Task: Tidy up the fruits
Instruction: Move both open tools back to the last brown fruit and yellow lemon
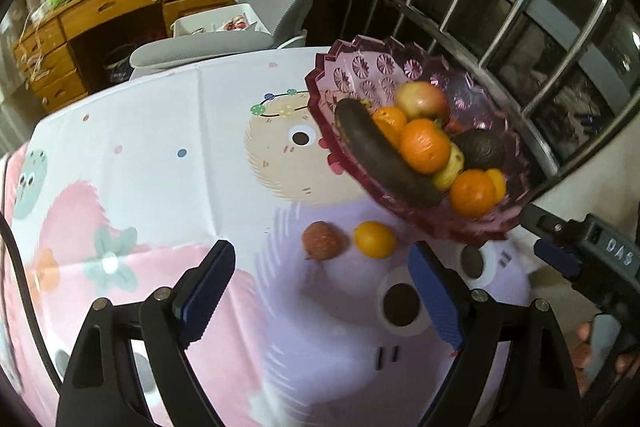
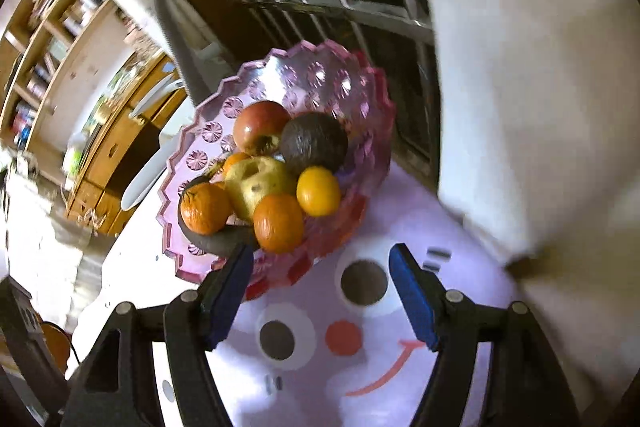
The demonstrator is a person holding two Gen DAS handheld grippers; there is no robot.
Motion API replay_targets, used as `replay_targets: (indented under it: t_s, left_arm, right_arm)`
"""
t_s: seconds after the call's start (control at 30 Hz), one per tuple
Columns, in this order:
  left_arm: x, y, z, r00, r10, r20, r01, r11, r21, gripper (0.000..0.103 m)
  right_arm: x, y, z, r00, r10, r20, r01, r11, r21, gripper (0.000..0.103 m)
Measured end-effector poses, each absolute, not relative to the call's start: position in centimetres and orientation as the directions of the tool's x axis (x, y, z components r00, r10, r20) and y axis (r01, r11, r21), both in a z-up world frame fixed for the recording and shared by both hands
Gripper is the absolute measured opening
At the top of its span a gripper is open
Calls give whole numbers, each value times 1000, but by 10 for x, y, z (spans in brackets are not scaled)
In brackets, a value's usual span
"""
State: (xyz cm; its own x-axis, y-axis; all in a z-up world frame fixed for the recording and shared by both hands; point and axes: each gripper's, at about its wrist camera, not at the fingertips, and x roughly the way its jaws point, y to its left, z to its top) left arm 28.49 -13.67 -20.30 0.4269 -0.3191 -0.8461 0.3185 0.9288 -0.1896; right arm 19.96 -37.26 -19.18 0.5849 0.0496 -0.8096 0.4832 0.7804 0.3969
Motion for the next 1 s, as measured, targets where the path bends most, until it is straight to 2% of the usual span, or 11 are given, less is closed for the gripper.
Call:
replay_targets:
  t_s: [0.3, 0.53, 0.67, 0.77, 0.83, 1.0]
  left_arm:
    - [297, -128, -234, 419, -346, -839, 435, 888, -149, 87]
    - [304, -125, -255, 437, -398, -806, 486, 859, -161, 84]
    - [306, -127, -262, 434, -435, -789, 510, 841, -182, 76]
    - [309, -128, -266, 412, -473, -779, 522, 823, -224, 66]
    - [311, -130, -269, 401, -484, -777, 524, 817, -239, 65]
    - [313, -135, -273, 377, -502, -778, 537, 803, -258, 54]
  right_arm:
    - [193, -352, -217, 524, 61, -849, 630, 643, 435, 71]
    - [200, -328, -228, 507, 69, -859, 648, 626, 433, 71]
    - [210, -319, -240, 474, 85, -876, 652, 635, 414, 71]
    - [216, -313, -246, 461, 94, -883, 651, 640, 408, 71]
    - [222, -309, -249, 454, 99, -885, 646, 648, 404, 71]
    - [235, -300, -253, 442, 111, -890, 628, 671, 395, 71]
